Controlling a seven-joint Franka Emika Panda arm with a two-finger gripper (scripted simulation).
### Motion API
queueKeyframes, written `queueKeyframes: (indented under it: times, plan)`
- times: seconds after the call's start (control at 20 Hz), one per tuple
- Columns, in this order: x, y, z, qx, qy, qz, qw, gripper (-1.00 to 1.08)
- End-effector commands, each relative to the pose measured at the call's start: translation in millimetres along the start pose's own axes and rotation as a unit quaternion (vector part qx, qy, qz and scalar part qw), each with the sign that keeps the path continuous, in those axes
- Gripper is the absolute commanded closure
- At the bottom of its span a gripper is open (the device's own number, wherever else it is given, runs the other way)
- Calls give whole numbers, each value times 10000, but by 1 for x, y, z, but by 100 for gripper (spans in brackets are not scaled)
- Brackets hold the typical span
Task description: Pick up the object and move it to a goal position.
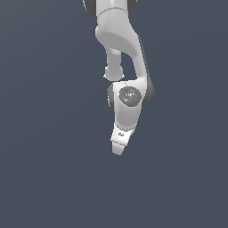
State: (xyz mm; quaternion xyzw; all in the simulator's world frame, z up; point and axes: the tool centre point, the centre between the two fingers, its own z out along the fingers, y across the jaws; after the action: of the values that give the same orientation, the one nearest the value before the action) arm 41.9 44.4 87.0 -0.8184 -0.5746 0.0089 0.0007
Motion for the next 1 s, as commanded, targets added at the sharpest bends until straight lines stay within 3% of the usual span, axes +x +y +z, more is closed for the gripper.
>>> queueKeyframes:
  times: [0.0,0.5,0.95]
  plan:
    - [1,3,3,-14,13,-341,9994,-92]
    - [2,13,12,-55,50,-1234,9923,-92]
    - [2,15,14,-64,58,-1429,9897,-92]
